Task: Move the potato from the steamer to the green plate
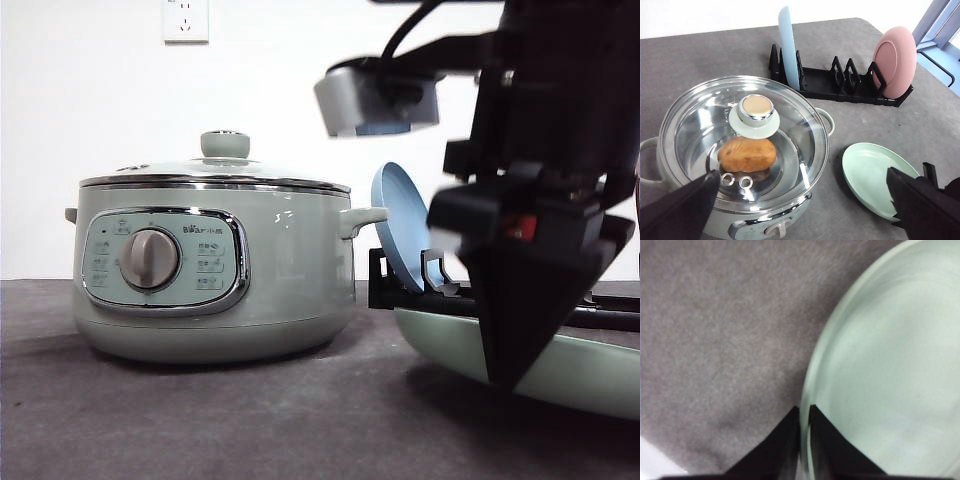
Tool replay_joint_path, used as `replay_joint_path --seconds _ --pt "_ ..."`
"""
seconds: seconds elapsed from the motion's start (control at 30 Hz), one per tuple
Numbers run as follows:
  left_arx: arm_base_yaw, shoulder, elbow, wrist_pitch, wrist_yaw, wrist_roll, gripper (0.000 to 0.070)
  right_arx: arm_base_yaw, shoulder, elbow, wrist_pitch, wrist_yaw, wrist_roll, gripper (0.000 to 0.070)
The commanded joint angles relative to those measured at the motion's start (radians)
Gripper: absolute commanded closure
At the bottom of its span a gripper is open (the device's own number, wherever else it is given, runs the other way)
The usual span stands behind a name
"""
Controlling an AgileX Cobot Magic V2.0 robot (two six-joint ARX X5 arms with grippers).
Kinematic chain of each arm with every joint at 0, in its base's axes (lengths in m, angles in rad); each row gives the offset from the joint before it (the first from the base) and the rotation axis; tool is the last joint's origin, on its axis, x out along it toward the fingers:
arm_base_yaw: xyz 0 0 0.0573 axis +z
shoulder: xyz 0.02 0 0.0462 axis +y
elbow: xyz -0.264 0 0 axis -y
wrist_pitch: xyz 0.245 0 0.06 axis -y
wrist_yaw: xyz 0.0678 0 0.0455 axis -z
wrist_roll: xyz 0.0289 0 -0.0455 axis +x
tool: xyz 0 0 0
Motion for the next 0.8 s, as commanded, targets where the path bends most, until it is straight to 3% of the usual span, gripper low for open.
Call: replay_joint_path --seconds 0.0,0.2,0.3,0.4,0.5,0.63,0.77 --pt "-0.004 0.006 0.02 0.009 0.003 0.006 0.0024 0.012 0.021 0.008 0.006 -0.015 0.014 0.07" --pt "-0.005 0.006 0.02 0.009 0.003 0.006 0.0024 0.011 -0.002 0.013 0.004 -0.034 0.012 0.0675" --pt "-0.005 0.006 0.02 0.008 0.003 0.006 0.0024 0.011 -0.036 0.016 0.003 -0.078 0.028 0.0523" --pt "-0.005 0.006 0.02 0.008 0.003 0.006 0.0024 0.006 -0.086 0.028 0.002 -0.184 0.027 0.0373" --pt "-0.005 0.006 0.02 0.008 0.003 0.006 0.0024 -0.008 -0.14 0.054 -0.011 -0.276 0.026 0.0305" --pt "-0.005 0.006 0.02 0.004 0.003 0.006 0.0024 -0.047 -0.225 0.096 -0.03 -0.275 0.047 0.02" --pt "-0.013 0.006 0.02 0.004 0.003 0.006 0.0024 -0.141 -0.319 0.136 -0.033 -0.275 0.055 0.0115"
